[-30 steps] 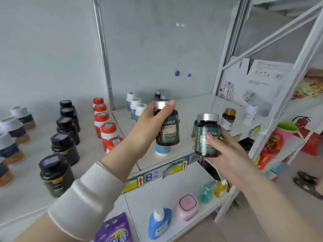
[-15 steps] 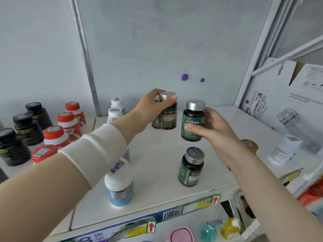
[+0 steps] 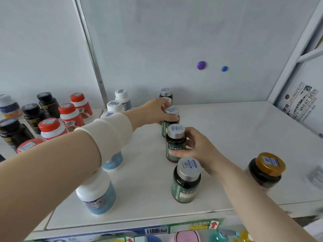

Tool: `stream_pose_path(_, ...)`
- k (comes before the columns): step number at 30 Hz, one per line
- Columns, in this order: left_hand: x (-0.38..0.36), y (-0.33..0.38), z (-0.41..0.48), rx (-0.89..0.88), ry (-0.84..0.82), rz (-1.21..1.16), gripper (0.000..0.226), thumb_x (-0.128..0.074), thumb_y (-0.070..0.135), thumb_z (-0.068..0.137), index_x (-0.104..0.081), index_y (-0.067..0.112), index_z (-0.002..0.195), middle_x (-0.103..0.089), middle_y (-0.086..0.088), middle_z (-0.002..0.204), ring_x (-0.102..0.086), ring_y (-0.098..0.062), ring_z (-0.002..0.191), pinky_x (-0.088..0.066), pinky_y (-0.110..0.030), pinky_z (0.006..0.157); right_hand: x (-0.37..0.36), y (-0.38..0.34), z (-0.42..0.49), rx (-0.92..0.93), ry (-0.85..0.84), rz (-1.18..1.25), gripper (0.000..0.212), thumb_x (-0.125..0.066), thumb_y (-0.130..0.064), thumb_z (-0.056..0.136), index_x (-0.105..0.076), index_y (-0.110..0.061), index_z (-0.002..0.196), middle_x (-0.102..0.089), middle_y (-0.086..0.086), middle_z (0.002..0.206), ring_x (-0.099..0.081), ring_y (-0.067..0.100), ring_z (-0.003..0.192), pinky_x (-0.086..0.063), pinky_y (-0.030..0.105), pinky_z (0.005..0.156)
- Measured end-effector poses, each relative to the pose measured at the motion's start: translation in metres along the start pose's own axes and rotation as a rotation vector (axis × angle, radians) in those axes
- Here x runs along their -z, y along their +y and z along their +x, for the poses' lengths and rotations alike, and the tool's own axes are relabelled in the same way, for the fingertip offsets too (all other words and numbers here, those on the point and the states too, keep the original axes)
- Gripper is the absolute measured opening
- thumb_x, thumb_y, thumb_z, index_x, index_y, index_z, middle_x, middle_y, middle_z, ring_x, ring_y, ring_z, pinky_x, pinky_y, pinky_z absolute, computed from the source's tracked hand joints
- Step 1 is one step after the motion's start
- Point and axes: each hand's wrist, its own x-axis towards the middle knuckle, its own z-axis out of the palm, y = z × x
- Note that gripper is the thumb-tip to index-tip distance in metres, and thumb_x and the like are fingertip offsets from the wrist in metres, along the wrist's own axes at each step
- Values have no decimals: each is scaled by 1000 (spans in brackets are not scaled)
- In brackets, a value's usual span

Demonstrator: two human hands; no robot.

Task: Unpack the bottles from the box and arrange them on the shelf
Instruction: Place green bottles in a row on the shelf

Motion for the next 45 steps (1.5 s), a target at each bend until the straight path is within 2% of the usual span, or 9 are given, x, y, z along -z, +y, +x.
stream_pose_path(2, -1, -3, 4, 3, -20, 78, 42, -74, 25, 78, -52, 12, 112, -53, 1, 90, -55, -17, 81, -54, -32, 81, 0, 3, 1, 1, -20, 14, 48, -75, 6, 69, -54, -26, 98, -65, -6, 105, -64, 8, 94, -50, 20, 80)
stream_pose_path(13, 0, -4, 13, -35, -60, 208, 41, -70, 30, 82, -47, 15, 112, -50, 7, 87, -51, -3, 70, -45, -14, 61, 0, 8, 2, -7, -35, -15, 52, -75, 5, 69, -53, -29, 100, -66, -12, 103, -65, 3, 95, -51, 23, 87)
stream_pose_path(19, 5, 2, 4, -51, -23, 304, 58, -68, 38, 82, -42, 15, 130, -53, -2, 124, -53, -17, 104, -45, -27, 87, 6, -6, -5, -50, -3, -55, 54, -76, -1, 70, -51, -27, 110, -60, -5, 115, -60, 9, 107, -48, 19, 85)
stream_pose_path(22, 22, 15, -17, -71, 54, 363, 52, -65, 38, 84, -46, 16, 127, -54, 1, 126, -51, -14, 102, -40, -26, 86, 15, -30, -13, -37, 10, -118, 58, -75, -12, 74, -48, -24, 124, -58, -5, 120, -57, 11, 114, -45, 20, 84)
stream_pose_path(27, 68, 35, -78, -65, 241, 531, 44, -60, 37, 88, -50, 15, 125, -56, -1, 126, -52, -15, 102, -41, -26, 90, 2, -89, -18, 118, 85, -210, 40, -70, -23, 81, -50, -25, 115, -61, -6, 121, -57, 11, 110, -43, 19, 77)
stream_pose_path(29, 86, 32, -115, -21, 341, 615, 42, -58, 39, 89, -50, 18, 124, -57, 1, 126, -53, -17, 109, -43, -32, 95, -20, -111, -20, 205, 101, -268, 43, -68, -24, 83, -50, -20, 122, -59, -4, 124, -56, 13, 115, -45, 18, 78)
stream_pose_path(32, 109, 20, -181, 95, 456, 854, 42, -52, 41, 91, -47, 20, 127, -56, 0, 127, -54, -21, 114, -43, -34, 93, -68, -135, -27, 385, 84, -459, 51, -65, -29, 85, -46, -17, 130, -54, -2, 132, -52, 15, 121, -41, 26, 97)
stream_pose_path(36, 133, -11, -274, 305, 507, 1156, 43, -47, 39, 93, -45, 17, 130, -57, -7, 123, -55, -27, 112, -45, -39, 92, -156, -152, -52, 578, -45, -639, 51, -58, -32, 89, -41, -18, 135, -47, 0, 138, -47, 16, 125, -34, 21, 89)
stream_pose_path(45, 171, -137, -522, 845, 707, 919, 41, -49, 39, 93, -47, 19, 128, -55, -7, 129, -53, -28, 116, -42, -37, 94, -413, -143, -139, 940, -387, -743, 48, -49, -28, 93, -37, -12, 136, -45, 9, 136, -43, 26, 125, -36, 34, 99)
